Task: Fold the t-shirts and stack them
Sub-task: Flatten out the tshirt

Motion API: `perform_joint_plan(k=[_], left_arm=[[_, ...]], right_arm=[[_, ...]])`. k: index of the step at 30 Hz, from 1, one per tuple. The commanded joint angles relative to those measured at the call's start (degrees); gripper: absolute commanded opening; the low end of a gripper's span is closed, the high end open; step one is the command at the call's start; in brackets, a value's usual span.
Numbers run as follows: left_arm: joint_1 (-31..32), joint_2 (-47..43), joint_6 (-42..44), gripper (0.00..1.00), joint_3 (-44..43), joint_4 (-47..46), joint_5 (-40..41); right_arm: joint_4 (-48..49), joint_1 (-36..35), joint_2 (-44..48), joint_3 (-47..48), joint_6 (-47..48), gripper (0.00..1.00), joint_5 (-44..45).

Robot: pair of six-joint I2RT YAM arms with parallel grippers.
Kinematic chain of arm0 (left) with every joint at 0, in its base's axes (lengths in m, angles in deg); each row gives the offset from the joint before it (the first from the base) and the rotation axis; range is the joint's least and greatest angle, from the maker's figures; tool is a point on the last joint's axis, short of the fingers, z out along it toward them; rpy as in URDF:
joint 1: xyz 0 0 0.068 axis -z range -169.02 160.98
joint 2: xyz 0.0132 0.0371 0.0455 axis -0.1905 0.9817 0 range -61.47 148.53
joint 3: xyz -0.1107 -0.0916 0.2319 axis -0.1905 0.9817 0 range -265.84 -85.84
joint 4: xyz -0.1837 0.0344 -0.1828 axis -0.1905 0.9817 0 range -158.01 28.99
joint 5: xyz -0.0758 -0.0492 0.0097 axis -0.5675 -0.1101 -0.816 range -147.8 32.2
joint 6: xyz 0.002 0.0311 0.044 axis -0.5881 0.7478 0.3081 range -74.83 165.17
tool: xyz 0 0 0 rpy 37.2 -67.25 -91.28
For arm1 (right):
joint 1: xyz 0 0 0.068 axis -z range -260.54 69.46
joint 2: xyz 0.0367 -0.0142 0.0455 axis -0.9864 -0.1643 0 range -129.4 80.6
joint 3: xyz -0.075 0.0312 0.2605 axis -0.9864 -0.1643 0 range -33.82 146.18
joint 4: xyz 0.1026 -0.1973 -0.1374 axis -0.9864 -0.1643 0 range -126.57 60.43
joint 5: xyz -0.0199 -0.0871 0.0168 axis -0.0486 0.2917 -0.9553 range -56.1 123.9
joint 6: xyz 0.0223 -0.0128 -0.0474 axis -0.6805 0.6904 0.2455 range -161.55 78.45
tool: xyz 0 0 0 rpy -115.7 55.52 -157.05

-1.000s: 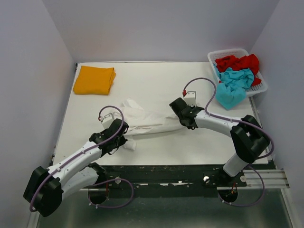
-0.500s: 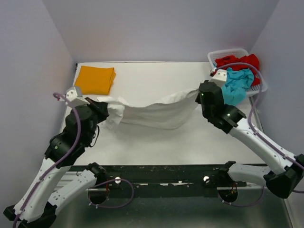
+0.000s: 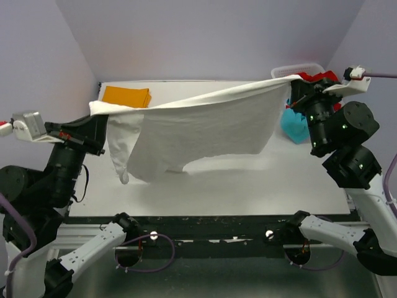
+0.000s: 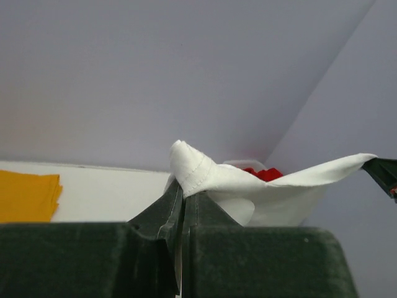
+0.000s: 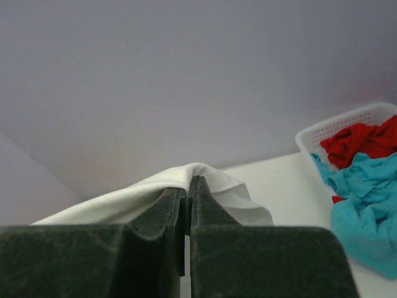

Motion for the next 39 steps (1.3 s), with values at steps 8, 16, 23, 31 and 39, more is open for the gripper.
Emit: perform_joint_plan(k=[8, 16, 23, 31, 39], left_arm=[[-15.9, 32.2, 23.9, 0.00, -16.5, -5.0, -9.4], [-25.9, 56.3, 26.6, 0.00, -53.2, 7.1, -21.5], [-25.9, 49.7, 30.6, 0.00, -46.3, 2.0, -27.5], [-23.2, 26.1, 26.5, 0.00, 3.8, -10.5, -32.0], [-7.3, 20.3, 5.3, 0.01, 43.3, -20.4, -18.3]], right_arm=[[6.4, 10.5, -26.7, 13.7, 9.9, 0.01, 3.5], [14.8, 17.3, -38.5, 25.4, 12.5, 0.01, -6.7], [15.2, 18.0, -36.1, 24.5, 14.7, 0.01, -8.4], [17.4, 18.2, -22.3, -5.3, 15.9, 0.01, -10.4], [15.4, 18.2, -19.1, -33.2, 1.6, 0.06, -6.8]])
